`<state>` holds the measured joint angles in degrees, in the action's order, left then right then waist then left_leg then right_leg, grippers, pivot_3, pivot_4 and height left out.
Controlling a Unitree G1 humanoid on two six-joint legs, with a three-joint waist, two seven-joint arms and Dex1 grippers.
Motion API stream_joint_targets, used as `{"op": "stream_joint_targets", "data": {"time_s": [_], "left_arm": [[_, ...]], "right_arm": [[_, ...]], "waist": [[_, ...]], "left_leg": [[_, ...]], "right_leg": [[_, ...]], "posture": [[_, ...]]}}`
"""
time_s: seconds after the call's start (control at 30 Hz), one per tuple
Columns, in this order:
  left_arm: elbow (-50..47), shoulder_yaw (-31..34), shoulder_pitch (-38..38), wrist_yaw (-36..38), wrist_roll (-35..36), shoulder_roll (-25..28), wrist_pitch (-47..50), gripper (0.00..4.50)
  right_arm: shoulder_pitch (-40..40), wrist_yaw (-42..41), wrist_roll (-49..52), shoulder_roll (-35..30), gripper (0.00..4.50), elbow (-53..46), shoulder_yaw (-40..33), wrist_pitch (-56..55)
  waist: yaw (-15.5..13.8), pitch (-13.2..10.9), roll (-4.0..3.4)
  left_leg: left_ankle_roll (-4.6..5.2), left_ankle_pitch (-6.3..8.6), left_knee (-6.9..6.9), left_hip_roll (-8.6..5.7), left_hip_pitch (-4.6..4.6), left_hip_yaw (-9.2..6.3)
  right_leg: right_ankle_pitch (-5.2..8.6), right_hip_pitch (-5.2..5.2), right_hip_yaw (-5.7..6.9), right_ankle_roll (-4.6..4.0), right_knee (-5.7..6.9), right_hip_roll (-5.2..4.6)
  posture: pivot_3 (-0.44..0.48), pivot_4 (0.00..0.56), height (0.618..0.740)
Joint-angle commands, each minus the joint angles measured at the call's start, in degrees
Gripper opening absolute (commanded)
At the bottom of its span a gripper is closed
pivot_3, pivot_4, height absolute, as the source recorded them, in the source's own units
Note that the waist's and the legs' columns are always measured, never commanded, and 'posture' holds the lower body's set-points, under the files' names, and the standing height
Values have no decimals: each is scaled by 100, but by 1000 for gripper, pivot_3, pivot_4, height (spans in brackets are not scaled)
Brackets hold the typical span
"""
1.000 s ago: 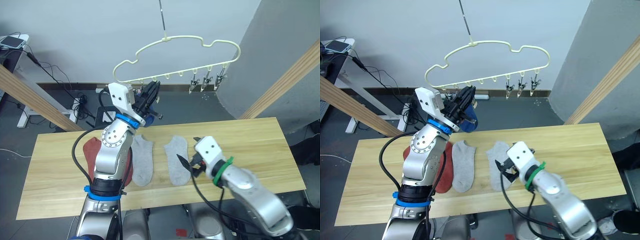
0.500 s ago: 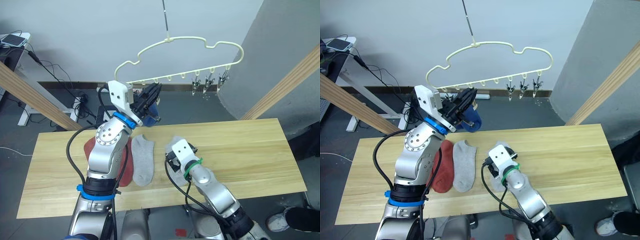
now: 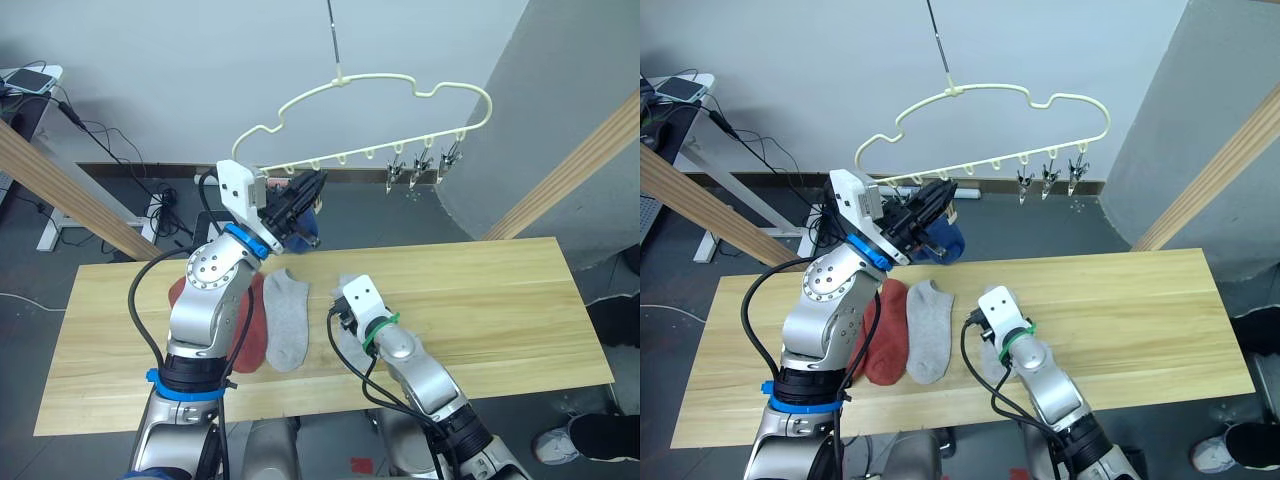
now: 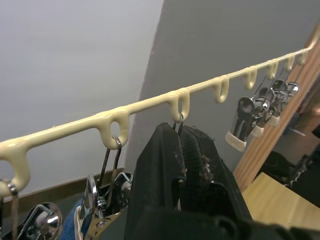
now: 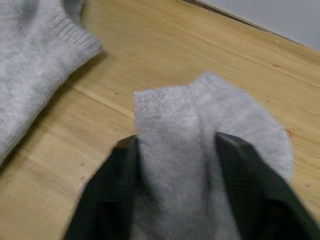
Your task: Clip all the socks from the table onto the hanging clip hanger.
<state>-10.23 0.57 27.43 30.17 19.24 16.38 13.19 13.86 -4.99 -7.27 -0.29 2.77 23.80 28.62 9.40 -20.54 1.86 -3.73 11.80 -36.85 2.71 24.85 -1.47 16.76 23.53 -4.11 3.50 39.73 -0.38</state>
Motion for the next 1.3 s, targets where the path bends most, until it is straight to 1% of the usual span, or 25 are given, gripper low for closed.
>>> {"op": "stream_joint_targets", "data": {"time_s": [0.03, 0.07, 0.13, 0.3, 0.43, 0.5, 0.57, 0.63, 0.67, 0.8, 0.87, 0.97, 1.07, 1.3], "left_arm": [[-171, 75, 23, 197, 189, 102, 60, 0], [-166, 98, 47, 262, 273, 126, 101, 0], [-174, 136, 81, 354, 427, 142, 202, 0], [-282, 234, 124, 459, 814, 179, 542, 0], [-289, 276, 147, 481, 856, 227, 598, 0], [-277, 282, 174, 474, 852, 230, 603, 0], [-262, 278, 206, 459, 860, 224, 619, 0], [-252, 275, 219, 463, 864, 227, 626, 0], [-247, 274, 226, 466, 864, 228, 629, 0], [-239, 280, 230, 494, 879, 246, 651, 0], [-250, 280, 223, 508, 887, 254, 664, 0], [-262, 274, 218, 520, 893, 259, 682, 0], [-281, 272, 217, 543, 910, 267, 711, 0], [-306, 291, 207, 589, 915, 269, 743, 0]], "right_arm": [[-59, -101, -51, -32, 983, 51, -41, 35], [-37, -142, -51, -43, 596, -51, -41, -22], [5, -223, -53, -55, 34, -256, -36, -83], [396, -437, -120, -80, 34, -1052, -27, -367], [621, -419, -416, -268, 34, -1379, 86, -806], [505, -324, -590, -363, 34, -1543, 171, -1150], [220, -178, -717, -414, 34, -1665, 239, -1547], [2, -100, -788, -412, 34, -1693, 264, -1803], [-126, -69, -815, -406, 34, -1700, 277, -1948], [-370, 3, -853, -319, 34, -1669, 312, -2342], [-357, 5, -776, -154, 34, -1619, 274, -2271], [-198, -74, -569, 148, 34, -1527, 121, -1880], [252, -407, -293, 389, 34, -1542, -36, -1158], [1036, -778, -19, 448, 34, -1665, -316, -160]], "waist": [[1, 0, 0], [1, 0, 0], [1, 0, 0], [11, -1, 0], [14, -1, 0], [1, -1, 0], [-10, -1, 0], [-7, -1, 0], [-4, -1, 0], [10, -1, 0], [10, -1, 0], [13, -1, 0], [9, -1, 0], [5, -1, -1]], "left_leg": [[0, 0, 0, 0, 0, 0], [0, 0, 1, 1, 0, -1], [0, 0, 2, 1, 0, 0], [0, 0, 2, 1, 2, 1], [0, 0, 3, 1, 2, -1], [0, 0, 6, 1, 3, 0], [0, 0, 8, 0, 4, 0], [-1, 1, 13, 0, 8, 3], [-1, 1, 15, 0, 8, 5], [-1, 2, 20, 0, 8, 6], [-1, 1, 21, 1, 7, 3], [-1, 1, 21, 2, 7, 2], [-1, 1, 19, 1, 7, 2], [0, 1, 19, 1, 8, -1]], "right_leg": [[0, 0, 1, 0, 0, 0], [0, 0, 1, 0, 0, 0], [0, 1, 1, 0, -1, 1], [0, 4, -1, 0, -3, 1], [1, 6, 1, 1, -1, 2], [1, 5, 2, 1, -6, 1], [-1, 5, 2, -2, -11, -1], [-5, 5, 1, -8, -24, -4], [-15, 5, 0, -25, -30, -4], [-16, 6, 0, -27, -33, -5], [-16, 6, 2, -27, -31, -3], [-15, 6, 2, -27, -28, -2], [-16, 5, 2, -28, -28, -3], [-18, 5, 5, -30, -29, -3]], "posture": [[-266, 346, 732], [-269, 348, 732], [-269, 348, 732], [-278, 352, 732], [-288, 352, 732], [-288, 352, 732], [-291, 351, 732], [-294, 352, 732], [-294, 352, 732], [-298, 354, 732], [-298, 354, 732], [-298, 354, 732], [-297, 353, 732], [-297, 353, 732]]}}
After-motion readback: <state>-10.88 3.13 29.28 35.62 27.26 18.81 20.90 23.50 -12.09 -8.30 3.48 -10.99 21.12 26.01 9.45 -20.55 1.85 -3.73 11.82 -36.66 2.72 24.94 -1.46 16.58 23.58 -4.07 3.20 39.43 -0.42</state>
